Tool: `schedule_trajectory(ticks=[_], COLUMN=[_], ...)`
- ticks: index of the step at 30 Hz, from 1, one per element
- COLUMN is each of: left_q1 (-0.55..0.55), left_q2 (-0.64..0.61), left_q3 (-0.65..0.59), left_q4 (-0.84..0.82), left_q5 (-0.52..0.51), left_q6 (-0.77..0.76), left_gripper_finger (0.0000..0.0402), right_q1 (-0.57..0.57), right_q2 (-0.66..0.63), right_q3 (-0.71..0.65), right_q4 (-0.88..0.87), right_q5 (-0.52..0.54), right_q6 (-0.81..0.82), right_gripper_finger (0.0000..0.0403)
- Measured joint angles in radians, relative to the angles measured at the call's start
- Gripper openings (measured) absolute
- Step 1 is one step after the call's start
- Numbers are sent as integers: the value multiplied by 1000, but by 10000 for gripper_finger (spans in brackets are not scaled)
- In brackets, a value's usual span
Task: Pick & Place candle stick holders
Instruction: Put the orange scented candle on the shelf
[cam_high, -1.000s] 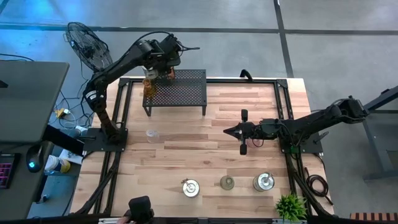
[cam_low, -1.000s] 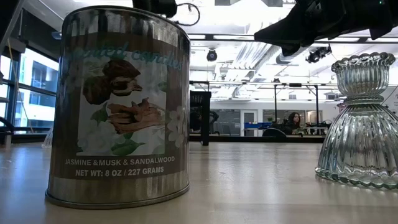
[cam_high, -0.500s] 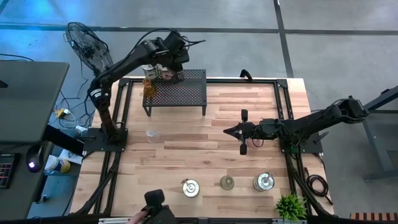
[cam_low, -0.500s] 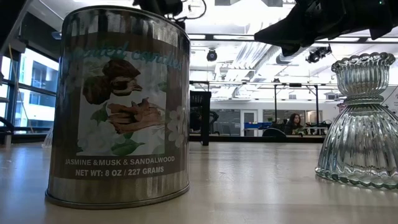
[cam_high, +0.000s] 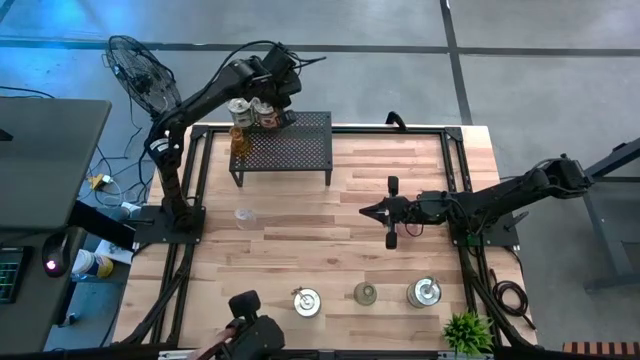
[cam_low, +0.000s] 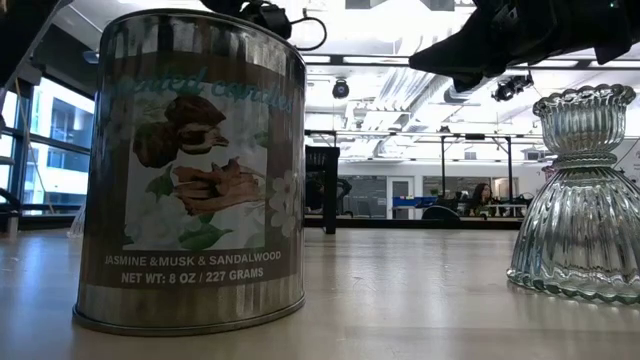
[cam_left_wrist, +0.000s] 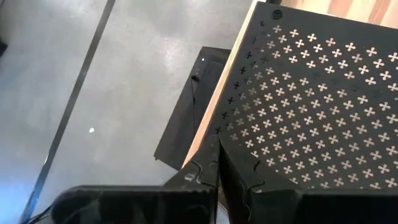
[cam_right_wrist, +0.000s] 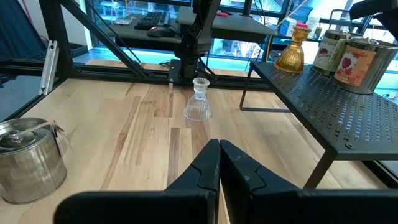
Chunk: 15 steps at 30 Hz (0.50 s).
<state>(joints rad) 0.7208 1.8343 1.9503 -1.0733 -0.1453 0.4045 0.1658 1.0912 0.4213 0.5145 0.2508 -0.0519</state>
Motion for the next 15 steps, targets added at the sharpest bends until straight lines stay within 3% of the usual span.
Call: schedule_trajectory(ticks=[15], left_q1=[0], left_q2=[1], left_q3=[-35], left_q4=[-21], left_q5=[-67], left_q6=[1], left_gripper_finger=[2], right_q1=[0], right_q2=[0], right_q3=[0], right_q4=[-1], right_q5=[0], right_q6=[0], right_gripper_finger=[1])
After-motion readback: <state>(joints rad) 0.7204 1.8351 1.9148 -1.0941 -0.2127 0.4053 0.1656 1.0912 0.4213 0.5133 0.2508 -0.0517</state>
